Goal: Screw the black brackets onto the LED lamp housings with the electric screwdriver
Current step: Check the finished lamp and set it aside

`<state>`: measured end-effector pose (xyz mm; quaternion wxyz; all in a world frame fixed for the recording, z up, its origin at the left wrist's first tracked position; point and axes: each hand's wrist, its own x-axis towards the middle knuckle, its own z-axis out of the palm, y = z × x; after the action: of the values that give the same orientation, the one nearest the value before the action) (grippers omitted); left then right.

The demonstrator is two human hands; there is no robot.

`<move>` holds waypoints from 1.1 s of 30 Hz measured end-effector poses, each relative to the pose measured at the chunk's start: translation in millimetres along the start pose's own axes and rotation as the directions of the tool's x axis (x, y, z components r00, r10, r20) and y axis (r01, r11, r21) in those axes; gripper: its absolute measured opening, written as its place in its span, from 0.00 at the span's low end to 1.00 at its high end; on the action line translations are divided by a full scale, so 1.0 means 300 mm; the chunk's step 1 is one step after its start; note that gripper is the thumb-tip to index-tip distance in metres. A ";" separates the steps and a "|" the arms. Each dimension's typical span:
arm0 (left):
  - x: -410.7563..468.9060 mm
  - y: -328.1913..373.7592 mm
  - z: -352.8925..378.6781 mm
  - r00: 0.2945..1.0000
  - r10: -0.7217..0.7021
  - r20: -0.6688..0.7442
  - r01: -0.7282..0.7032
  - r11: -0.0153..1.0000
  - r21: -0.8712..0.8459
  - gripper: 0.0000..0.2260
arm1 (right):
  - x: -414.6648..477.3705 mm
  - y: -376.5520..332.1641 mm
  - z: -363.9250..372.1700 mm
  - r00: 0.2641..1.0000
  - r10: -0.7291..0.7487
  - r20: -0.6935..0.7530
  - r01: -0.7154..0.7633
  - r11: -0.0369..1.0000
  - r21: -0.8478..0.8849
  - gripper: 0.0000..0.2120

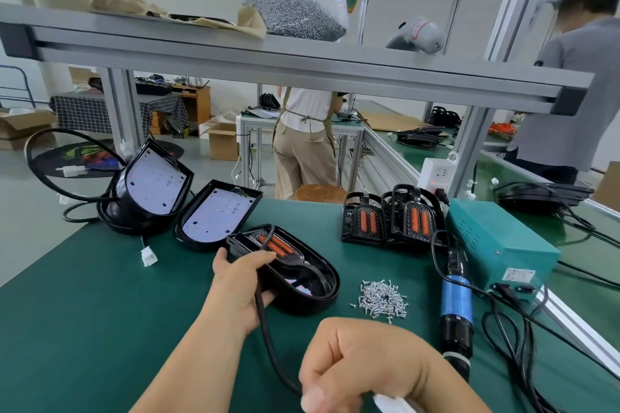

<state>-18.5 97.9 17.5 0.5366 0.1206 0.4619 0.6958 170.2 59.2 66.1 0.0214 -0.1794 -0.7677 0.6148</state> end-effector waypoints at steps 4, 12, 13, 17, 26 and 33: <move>0.017 0.005 -0.008 0.999 -0.023 0.039 0.023 1.000 0.013 0.18 | -0.001 0.037 -0.018 0.969 -0.237 0.064 0.206 0.929 0.308 0.19; 0.016 0.032 -0.040 0.994 0.051 0.096 -0.034 0.984 -0.176 0.18 | -0.002 0.121 -0.104 0.692 -0.034 -0.721 0.721 0.086 0.688 0.23; 0.011 0.033 -0.038 0.993 0.052 0.102 -0.030 0.978 -0.204 0.18 | 0.007 0.120 -0.105 0.614 0.067 -0.786 0.783 0.069 0.618 0.26; 0.000 0.034 -0.032 0.988 0.097 0.118 -0.059 0.955 -0.289 0.18 | 0.033 0.112 -0.107 0.464 0.243 -0.852 0.789 0.325 0.522 0.17; -0.031 0.008 -0.007 0.963 0.155 0.221 -0.122 0.980 -0.155 0.15 | 0.076 0.119 -0.070 0.419 0.395 -0.817 0.012 0.898 0.440 0.25; -0.082 0.001 0.026 0.895 0.213 0.393 -0.274 0.956 0.106 0.15 | 0.084 0.111 -0.052 0.516 0.402 -0.756 -0.080 0.902 0.424 0.39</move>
<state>-3.9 80.8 30.0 0.5125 0.3513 0.3852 0.6823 158.8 87.5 33.4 0.3238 -0.5475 -0.5153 0.5743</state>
